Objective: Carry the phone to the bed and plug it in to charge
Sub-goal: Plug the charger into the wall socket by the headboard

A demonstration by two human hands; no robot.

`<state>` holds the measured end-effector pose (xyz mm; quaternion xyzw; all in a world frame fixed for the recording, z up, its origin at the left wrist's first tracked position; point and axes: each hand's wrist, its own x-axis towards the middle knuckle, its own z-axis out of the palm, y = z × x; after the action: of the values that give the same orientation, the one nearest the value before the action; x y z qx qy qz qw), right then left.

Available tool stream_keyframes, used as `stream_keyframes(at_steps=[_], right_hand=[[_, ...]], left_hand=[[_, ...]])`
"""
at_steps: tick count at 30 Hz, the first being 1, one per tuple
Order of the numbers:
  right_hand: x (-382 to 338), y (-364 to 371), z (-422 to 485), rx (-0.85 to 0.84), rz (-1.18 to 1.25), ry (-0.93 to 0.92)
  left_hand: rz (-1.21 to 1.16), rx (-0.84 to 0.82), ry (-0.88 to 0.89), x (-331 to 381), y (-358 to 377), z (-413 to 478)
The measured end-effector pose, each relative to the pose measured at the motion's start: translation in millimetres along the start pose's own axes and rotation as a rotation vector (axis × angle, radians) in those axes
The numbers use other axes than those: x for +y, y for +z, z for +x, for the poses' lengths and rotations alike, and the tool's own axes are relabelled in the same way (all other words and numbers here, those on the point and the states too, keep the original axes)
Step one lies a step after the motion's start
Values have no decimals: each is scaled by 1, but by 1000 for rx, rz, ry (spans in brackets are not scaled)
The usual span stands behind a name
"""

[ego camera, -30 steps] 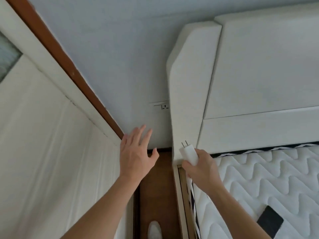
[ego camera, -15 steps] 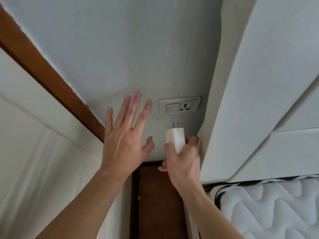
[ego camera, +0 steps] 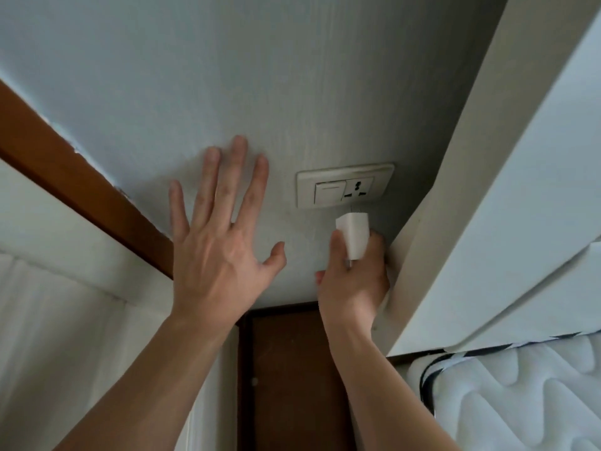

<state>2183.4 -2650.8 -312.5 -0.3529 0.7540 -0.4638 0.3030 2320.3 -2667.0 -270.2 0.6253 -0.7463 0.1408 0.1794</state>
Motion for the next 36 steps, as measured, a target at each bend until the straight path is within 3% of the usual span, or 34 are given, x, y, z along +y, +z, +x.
stream_keyframes(at_steps=[10,21,26,29,36], right_hand=[[-4,2,15,-58,38,45],[-10,-1,19,-27,-192,-39],[-11,2,16,-41,-181,-7],[-7,4,16,-22,-125,33],[-8,-6,0,35,391,130]], left_hand=[[3,0,5,-1,-1,1],[-9,-14,2,-1,-9,1],[-18,-13,-2,-1,-11,0],[-28,-18,-4,0,-12,0],[-42,-16,-16,2,-11,0]])
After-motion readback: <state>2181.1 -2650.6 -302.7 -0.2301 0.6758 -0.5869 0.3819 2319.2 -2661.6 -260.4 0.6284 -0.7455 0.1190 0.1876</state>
